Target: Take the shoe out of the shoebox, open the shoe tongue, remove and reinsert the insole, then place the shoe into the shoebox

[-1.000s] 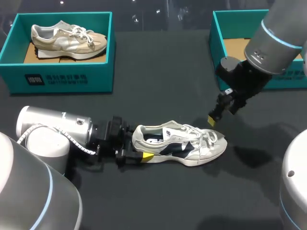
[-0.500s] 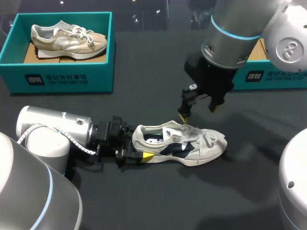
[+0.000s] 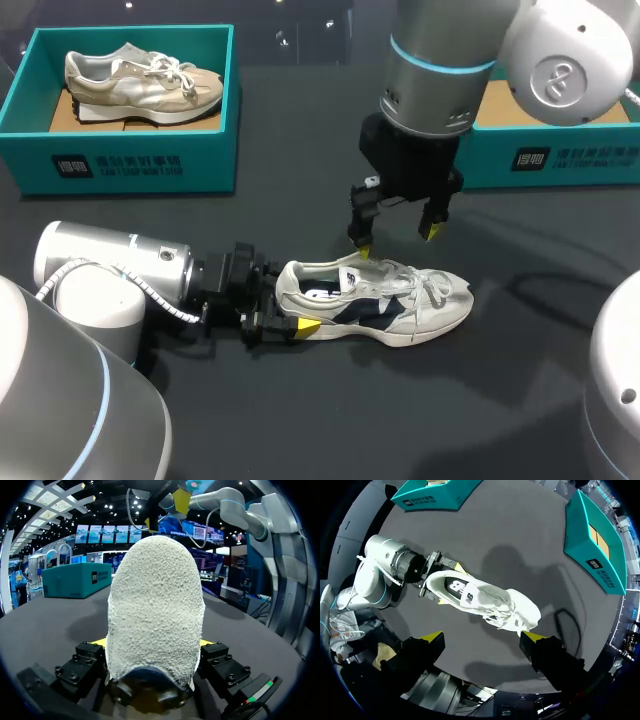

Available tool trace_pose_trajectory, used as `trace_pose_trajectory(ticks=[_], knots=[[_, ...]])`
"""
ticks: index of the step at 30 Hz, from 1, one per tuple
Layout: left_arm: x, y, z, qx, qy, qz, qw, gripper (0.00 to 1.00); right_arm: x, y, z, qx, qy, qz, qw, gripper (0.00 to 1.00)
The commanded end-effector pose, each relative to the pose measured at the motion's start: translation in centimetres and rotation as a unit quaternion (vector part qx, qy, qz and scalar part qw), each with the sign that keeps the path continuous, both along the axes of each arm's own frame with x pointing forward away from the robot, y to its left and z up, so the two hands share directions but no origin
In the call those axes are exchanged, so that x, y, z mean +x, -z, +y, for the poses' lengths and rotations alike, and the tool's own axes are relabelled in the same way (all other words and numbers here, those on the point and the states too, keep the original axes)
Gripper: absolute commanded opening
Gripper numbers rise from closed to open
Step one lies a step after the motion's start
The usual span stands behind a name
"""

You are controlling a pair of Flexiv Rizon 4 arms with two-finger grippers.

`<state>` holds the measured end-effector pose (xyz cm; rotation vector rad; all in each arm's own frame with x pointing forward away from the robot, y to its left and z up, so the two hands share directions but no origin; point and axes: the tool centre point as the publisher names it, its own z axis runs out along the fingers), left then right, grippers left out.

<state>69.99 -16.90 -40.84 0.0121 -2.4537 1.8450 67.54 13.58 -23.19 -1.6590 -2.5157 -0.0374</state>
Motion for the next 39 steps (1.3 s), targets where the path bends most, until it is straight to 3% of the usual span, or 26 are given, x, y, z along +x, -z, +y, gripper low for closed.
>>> trace_pose_trajectory(ticks=[1, 10, 18, 23, 34, 39], knots=[[0.0, 0.0, -0.2, 0.002, 0.0, 0.0, 1.0, 0.0, 0.1, 0.7, 3.5, -0.048, 0.006, 0.011, 0.999, 1.0], [0.0, 0.0, -0.2, 0.002, 0.0, 0.0, 1.0, 0.0, -0.5, 1.4, 7.6, -0.11, 0.03, 0.017, 0.993, 1.0], [0.0, 0.0, -0.2, 0.002, 0.0, 0.0, 1.0, 0.0, -1.3, 3.4, 9.3, -0.147, 0.069, 0.007, 0.987, 1.0], [0.0, 0.0, -0.2, 0.002, 0.0, 0.0, 1.0, 0.0, -1.8, 4.5, 9.0, -0.162, 0.106, -0.003, 0.981, 1.0], [0.0, 0.0, -0.2, 0.002, 0.0, 0.0, 1.0, 0.0, -1.8, 4.5, 9.0, -0.162, 0.106, -0.003, 0.981, 1.0], [0.0, 0.0, -0.2, 0.002, 0.0, 0.0, 1.0, 0.0, -1.2, 4.3, 6.7, -0.183, 0.117, -0.025, 0.976, 1.0]])
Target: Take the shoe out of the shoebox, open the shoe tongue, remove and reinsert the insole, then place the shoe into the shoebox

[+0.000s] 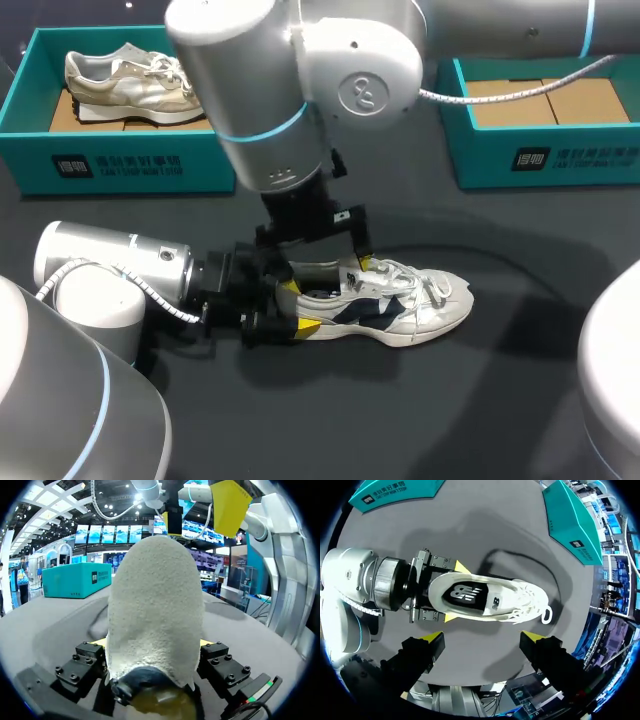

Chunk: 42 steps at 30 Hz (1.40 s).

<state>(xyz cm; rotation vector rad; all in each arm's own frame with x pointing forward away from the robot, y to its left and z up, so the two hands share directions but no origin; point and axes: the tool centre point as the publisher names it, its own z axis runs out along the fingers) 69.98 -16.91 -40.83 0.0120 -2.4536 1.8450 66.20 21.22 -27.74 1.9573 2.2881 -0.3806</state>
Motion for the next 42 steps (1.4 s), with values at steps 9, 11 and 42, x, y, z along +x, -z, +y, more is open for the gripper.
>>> trace_pose_trajectory(ticks=[9, 11, 42], knots=[[0.0, 0.0, -0.2, 0.002, 0.0, 0.0, 1.0, 0.0, 1.4, 1.5, -2.4, -0.009, 0.038, -0.009, 0.999, 1.0], [0.0, 0.0, -0.2, 0.002, 0.0, 0.0, 1.0, 0.0, 1.5, 1.9, -2.3, -0.016, 0.046, -0.013, 0.999, 1.0], [0.0, 0.0, -0.2, 0.002, 0.0, 0.0, 1.0, 0.0, 3.1, 5.7, -3.4, -0.087, 0.074, -0.059, 0.992, 1.0]])
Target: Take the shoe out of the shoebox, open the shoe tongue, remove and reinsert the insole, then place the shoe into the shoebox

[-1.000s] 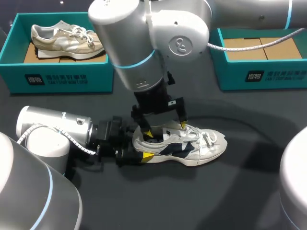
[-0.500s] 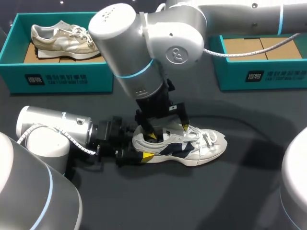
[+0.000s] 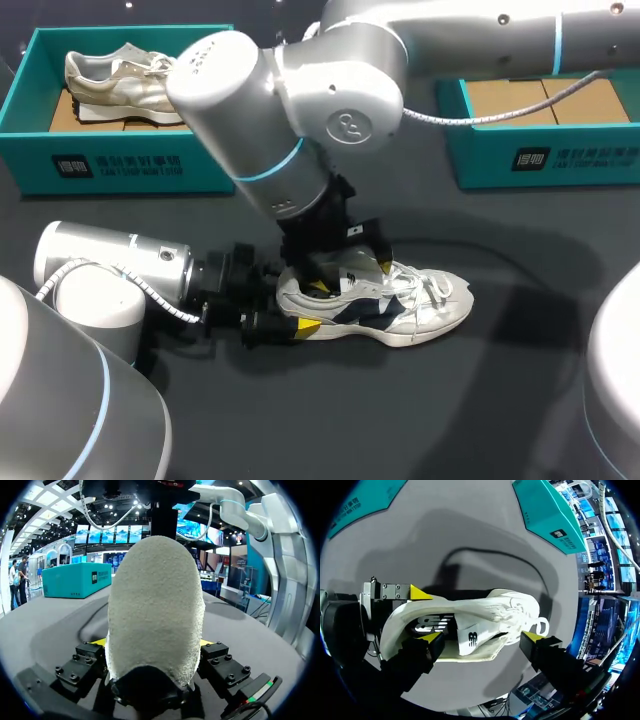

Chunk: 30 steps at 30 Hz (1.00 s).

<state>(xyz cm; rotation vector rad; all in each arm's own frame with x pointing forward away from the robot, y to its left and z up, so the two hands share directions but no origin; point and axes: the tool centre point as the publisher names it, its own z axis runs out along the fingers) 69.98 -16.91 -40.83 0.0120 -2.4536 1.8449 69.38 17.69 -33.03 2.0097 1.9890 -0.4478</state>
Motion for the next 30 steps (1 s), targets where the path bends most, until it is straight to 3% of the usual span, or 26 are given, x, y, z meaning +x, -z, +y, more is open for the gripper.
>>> trace_pose_trajectory(ticks=[1, 4, 8, 13, 19, 24, 27, 30], knots=[[0.0, 0.0, -0.2, 0.002, 0.0, 0.0, 1.0, 0.0, -0.1, 0.5, 0.1, -0.006, 0.004, -0.005, 1.0, 1.0], [0.0, 0.0, -0.2, 0.002, 0.0, 0.0, 1.0, 0.0, -0.1, 0.8, -0.2, -0.011, 0.009, -0.009, 1.0, 0.91], [0.0, 0.0, -0.2, 0.002, 0.0, 0.0, 1.0, 0.0, -0.1, 1.1, -0.6, -0.015, 0.012, -0.016, 1.0, 0.71], [0.0, 0.0, -0.2, 0.002, 0.0, 0.0, 1.0, 0.0, -0.2, 1.4, -1.1, -0.017, 0.016, -0.022, 0.999, 0.56], [0.0, 0.0, -0.2, 0.002, 0.0, 0.0, 1.0, 0.0, -0.5, 1.9, -1.1, -0.015, 0.018, -0.026, 0.999, 0.52], [0.0, 0.0, -0.2, 0.002, 0.0, 0.0, 1.0, 0.0, -0.5, 2.2, -0.8, -0.013, 0.017, -0.027, 0.999, 0.58], [0.0, 0.0, -0.2, 0.002, 0.0, 0.0, 1.0, 0.0, -0.5, 2.4, -0.8, -0.013, 0.019, -0.027, 0.999, 0.67], [0.0, 0.0, -0.2, 0.002, 0.0, 0.0, 1.0, 0.0, -0.5, 2.4, -0.8, -0.01, 0.021, -0.027, 0.999, 0.64]])
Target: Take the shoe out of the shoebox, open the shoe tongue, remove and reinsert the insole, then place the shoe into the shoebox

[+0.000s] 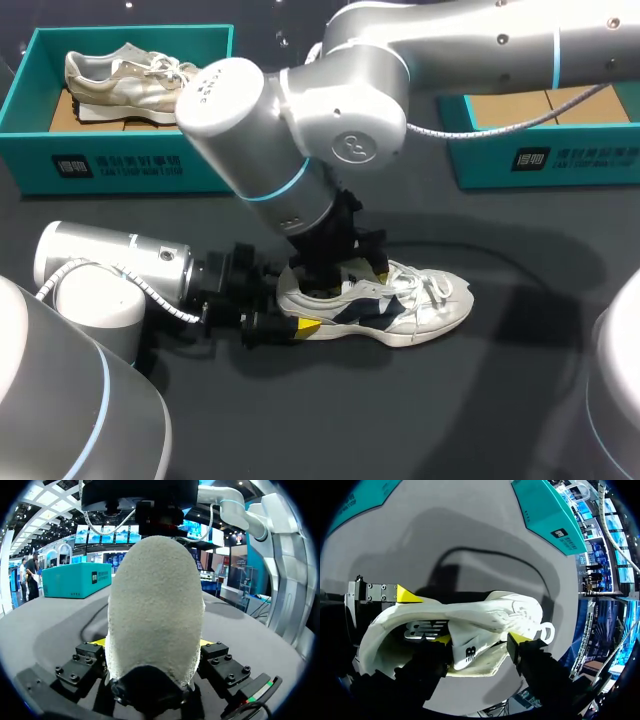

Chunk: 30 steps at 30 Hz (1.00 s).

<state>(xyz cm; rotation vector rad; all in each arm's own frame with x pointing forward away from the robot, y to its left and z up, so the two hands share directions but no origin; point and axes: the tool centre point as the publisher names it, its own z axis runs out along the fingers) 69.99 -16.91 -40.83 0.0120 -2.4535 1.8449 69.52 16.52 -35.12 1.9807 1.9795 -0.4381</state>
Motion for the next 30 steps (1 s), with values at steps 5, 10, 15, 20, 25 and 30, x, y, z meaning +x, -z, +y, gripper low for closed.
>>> trace_pose_trajectory(ticks=[5, 10, 15, 20, 25, 30], knots=[[0.0, 0.1, -0.2, 0.002, 0.0, 0.0, 1.0, 0.0, -0.7, 0.4, 0.4, -0.001, 0.03, -0.017, 0.999, 0.58], [0.0, 0.1, -0.2, 0.002, 0.0, 0.0, 1.0, 0.0, -0.7, 0.2, -0.4, 0.01, 0.033, -0.01, 0.999, 0.49], [0.0, 0.1, -0.2, 0.002, 0.0, 0.0, 1.0, 0.0, -0.5, -0.2, -0.9, 0.019, 0.031, 0.004, 0.999, 0.42], [0.0, 0.1, -0.2, 0.002, 0.0, 0.0, 1.0, 0.0, -0.5, -0.9, -1.0, 0.02, 0.028, 0.016, 0.999, 0.4], [0.0, 0.1, -0.2, 0.002, 0.0, 0.0, 1.0, 0.0, -0.5, -1.3, -1.0, 0.025, 0.023, 0.029, 0.999, 0.38], [0.0, 0.1, -0.2, 0.002, 0.0, 0.0, 1.0, 0.0, -0.5, -1.6, -0.9, 0.031, 0.015, 0.044, 0.998, 0.38]])
